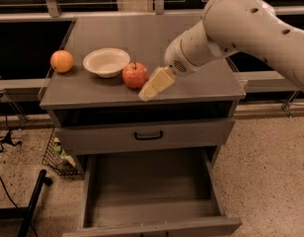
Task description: Place apple into middle drawer
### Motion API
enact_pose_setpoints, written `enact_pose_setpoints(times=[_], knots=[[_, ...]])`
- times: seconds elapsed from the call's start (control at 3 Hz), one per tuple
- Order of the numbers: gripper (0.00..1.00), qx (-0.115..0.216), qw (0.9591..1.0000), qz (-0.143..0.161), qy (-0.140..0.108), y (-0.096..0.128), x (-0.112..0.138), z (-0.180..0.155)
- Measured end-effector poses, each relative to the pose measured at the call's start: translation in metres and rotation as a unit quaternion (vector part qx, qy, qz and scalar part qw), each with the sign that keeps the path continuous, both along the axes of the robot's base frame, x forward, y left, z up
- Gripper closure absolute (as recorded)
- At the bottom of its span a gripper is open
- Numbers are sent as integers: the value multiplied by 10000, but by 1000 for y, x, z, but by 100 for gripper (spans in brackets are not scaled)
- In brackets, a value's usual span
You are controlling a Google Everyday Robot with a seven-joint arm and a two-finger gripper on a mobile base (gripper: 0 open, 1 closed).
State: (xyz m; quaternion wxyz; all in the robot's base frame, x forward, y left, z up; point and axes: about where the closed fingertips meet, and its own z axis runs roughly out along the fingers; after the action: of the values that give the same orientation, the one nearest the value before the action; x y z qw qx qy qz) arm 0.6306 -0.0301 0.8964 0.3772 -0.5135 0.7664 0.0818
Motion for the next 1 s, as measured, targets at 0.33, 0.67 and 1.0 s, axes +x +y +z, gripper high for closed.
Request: enact_pose_setpoints(times=[0.33, 0.67, 1.0], knots=[[0, 160, 9998, 93, 6, 20, 16, -6], [0, 223, 9996, 174, 66, 37, 27, -14], [0, 233, 9993, 231, 167, 49, 35, -25]])
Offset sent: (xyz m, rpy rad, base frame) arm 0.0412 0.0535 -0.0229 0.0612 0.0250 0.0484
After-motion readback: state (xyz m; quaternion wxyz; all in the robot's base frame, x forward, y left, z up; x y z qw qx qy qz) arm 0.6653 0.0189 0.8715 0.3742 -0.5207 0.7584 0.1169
